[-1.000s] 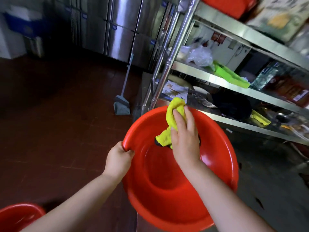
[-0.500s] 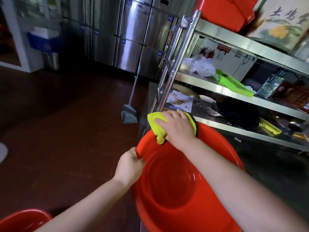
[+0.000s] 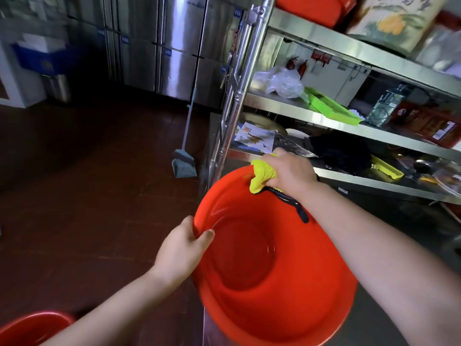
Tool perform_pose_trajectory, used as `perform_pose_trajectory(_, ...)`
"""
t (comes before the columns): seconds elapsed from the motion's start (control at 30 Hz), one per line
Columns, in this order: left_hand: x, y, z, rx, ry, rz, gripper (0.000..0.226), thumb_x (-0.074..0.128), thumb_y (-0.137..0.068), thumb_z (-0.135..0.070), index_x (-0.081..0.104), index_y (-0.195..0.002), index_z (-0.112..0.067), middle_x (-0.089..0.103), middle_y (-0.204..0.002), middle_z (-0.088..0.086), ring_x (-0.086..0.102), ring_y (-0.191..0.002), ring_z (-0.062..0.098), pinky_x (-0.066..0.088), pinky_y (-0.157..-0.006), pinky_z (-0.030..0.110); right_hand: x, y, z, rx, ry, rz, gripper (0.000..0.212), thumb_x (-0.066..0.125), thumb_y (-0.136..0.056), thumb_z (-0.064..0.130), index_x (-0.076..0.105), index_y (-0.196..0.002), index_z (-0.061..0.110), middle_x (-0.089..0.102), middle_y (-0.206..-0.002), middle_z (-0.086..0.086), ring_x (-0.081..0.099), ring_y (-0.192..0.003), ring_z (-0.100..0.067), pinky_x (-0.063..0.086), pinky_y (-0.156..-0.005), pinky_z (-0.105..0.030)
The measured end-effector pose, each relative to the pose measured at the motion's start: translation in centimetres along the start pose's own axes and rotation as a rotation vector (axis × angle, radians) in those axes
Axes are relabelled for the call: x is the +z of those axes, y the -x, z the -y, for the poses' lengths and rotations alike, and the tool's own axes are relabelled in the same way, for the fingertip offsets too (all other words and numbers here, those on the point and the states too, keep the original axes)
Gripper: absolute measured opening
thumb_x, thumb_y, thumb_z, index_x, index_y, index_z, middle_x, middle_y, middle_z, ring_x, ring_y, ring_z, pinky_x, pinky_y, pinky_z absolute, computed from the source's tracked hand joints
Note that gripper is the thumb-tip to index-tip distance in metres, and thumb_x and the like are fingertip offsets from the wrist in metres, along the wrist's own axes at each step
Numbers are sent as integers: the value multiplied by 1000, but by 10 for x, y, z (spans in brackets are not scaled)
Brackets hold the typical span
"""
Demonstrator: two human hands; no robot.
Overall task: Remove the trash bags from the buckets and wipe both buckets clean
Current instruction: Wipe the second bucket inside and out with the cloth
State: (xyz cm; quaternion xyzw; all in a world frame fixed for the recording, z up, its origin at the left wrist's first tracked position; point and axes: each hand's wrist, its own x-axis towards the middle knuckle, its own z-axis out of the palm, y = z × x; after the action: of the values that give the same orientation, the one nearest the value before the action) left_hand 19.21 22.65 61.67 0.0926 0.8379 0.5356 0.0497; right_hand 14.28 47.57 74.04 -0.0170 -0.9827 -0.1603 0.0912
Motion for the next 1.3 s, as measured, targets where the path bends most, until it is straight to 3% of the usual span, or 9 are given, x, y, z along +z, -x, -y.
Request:
perform_pose_trajectory(0.17, -28, -47, -43, 192, -353, 23, 24, 66, -73, -31, 53, -87, -17, 60, -78, 0, 59, -75, 25, 45, -63, 34, -20, 8, 44, -219, 46, -74, 48, 73, -74, 43, 55, -117, 32, 53, -109, -4, 56, -101, -29, 34, -62, -33)
perform_pose_trajectory(0.33, -33, -56, -48, 211, -308, 37, 9, 63, -76, -16, 58, -80, -11, 61, -72, 5, 61, -74, 29, 45, -62, 36, -22, 11, 74, -284, 100, -164, 50, 75, -73, 29, 51, -118, 27, 51, -115, -7, 55, -98, -31, 42, -74, -38)
perform_pose_trajectory(0.5, -41, -44, -25, 126, -176, -57, 10, 67, -77, -23, 62, -84, -19, 65, -72, 1, 63, -71, 23, 53, -67, 40, -13, 19, 72, -174, 53, -216, 56, 76, -71, 35, 49, -120, 28, 51, -117, -6, 55, -99, -30, 43, -75, -39)
perform_pose_trajectory(0.67, -39, -25, -8, -16, 73, -143, 4, 66, -75, -29, 63, -74, -30, 66, -63, 1, 65, -60, 23, 56, -62, 47, -5, 26, 44, 46, 16, -213, 56, 75, -71, 43, 49, -118, 27, 50, -111, -7, 54, -95, -31, 42, -65, -37)
perform_pose_trajectory(0.87, -23, -1, 6, -182, 227, -290, 7, 65, -77, -30, 61, -75, -35, 67, -66, 2, 65, -64, 24, 55, -68, 48, 11, 41, 14, 257, -54, -180, 57, 72, -75, 46, 47, -123, 27, 48, -115, -8, 54, -98, -32, 37, -61, -34)
perform_pose_trajectory(0.97, -18, 11, 11, -215, 211, -357, 9, 64, -78, -33, 57, -74, -35, 65, -62, 0, 62, -61, 21, 54, -66, 44, 18, 47, -4, 357, -132, -131, 56, 72, -75, 47, 49, -122, 26, 52, -111, -8, 59, -94, -32, 35, -62, -32)
perform_pose_trajectory(1.03, -19, 13, 12, -211, 135, -290, 10, 64, -77, -30, 55, -75, -30, 63, -63, 0, 61, -61, 21, 53, -66, 43, 16, 45, -7, 334, -142, -121, 54, 72, -75, 47, 51, -120, 26, 53, -108, -7, 60, -91, -32, 35, -61, -30)
perform_pose_trajectory(1.17, -35, -8, 2, -206, 35, -74, 30, 73, -70, -26, 56, -93, -18, 63, -88, 5, 62, -82, 27, 53, -77, 43, -1, 33, -10, 184, -90, -67, 52, 70, -77, 47, 51, -122, 31, 53, -109, -4, 60, -93, -30, 34, -62, -31)
perform_pose_trajectory(1.3, -45, -51, -38, 136, -351, -26, 66, 76, -64, -27, 52, -123, -13, 58, -116, 6, 54, -109, 24, 41, -86, 29, -25, 20, 16, -41, 3, -79, 50, 71, -76, 41, 52, -122, 36, 54, -112, -3, 58, -102, -29, 33, -63, -32)
